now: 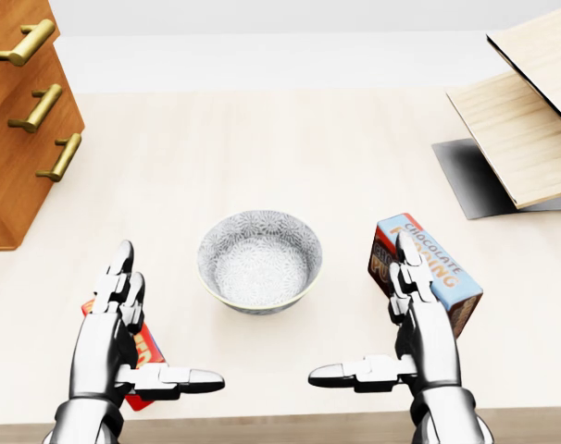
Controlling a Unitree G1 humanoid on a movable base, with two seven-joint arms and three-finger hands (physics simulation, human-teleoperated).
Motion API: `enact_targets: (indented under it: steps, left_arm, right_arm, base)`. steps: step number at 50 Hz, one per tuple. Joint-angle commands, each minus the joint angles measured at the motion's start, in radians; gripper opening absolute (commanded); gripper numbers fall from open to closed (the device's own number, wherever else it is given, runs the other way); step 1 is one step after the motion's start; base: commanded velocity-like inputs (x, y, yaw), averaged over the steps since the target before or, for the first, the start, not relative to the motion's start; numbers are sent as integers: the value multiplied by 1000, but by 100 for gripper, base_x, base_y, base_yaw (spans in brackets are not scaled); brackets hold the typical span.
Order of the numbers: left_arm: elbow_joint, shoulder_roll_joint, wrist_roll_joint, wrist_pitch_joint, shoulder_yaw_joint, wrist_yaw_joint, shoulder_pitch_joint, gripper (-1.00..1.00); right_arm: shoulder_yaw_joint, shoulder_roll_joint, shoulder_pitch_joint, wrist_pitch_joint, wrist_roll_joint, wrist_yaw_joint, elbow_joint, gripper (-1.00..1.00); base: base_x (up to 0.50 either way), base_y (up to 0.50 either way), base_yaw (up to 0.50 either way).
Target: Close the top drawer of the cabinet and put the bowl on top of it.
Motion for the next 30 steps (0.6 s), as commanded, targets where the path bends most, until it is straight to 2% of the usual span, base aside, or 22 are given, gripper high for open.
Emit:
enact_targets:
  steps: [1, 2, 5, 9, 12, 14, 16, 18, 20, 23, 30]
  left_arm:
    - [57, 13, 3, 14, 16, -31, -21, 100]
    - [28, 12, 6, 24, 13, -31, -7, 100]
    - [-4, 11, 7, 34, 14, -31, 6, 100]
    - [-87, 10, 17, 66, 9, -36, 43, 100]
    - [-136, 6, 27, 76, 3, -34, 68, 100]
    - [-195, 4, 52, 66, -9, -24, 102, 100]
    - [-231, 1, 61, 68, -15, -25, 122, 100]
    - [-292, -2, 68, 82, -27, -28, 158, 100]
    - [-321, -2, 68, 82, -31, -33, 175, 100]
    - [-369, -2, 73, 82, -35, -36, 201, 100]
    - [-447, -2, 62, 82, -29, -48, 236, 100]
  right_arm:
    - [-23, -13, -22, 27, 16, 35, 22, 100]
    - [-22, -11, -9, 32, 20, 36, -3, 100]
    - [-18, -9, 13, 45, 23, 39, -47, 100]
    - [-11, -5, 52, 50, 12, 35, -119, 100]
    - [-2, -2, 73, 53, 5, 37, -151, 100]
    - [4, 1, 102, 58, -3, 33, -202, 100]
    - [5, 1, 114, 63, 1, 37, -225, 100]
    - [16, 4, 159, 72, -6, 37, -299, 100]
    - [26, 4, 185, 60, -13, 43, -333, 100]
    - [34, 5, 215, 74, -9, 48, -381, 100]
    - [39, 5, 237, 74, -4, 52, -418, 100]
  base:
    - [0, 0, 0]
    - [0, 0, 0]
    - [0, 0, 0]
    - [0, 0, 0]
    - [0, 0, 0]
    - [0, 0, 0]
    - [0, 0, 0]
    - [0, 0, 0]
    - [0, 0, 0]
    - [0, 0, 0]
    - [0, 0, 0]
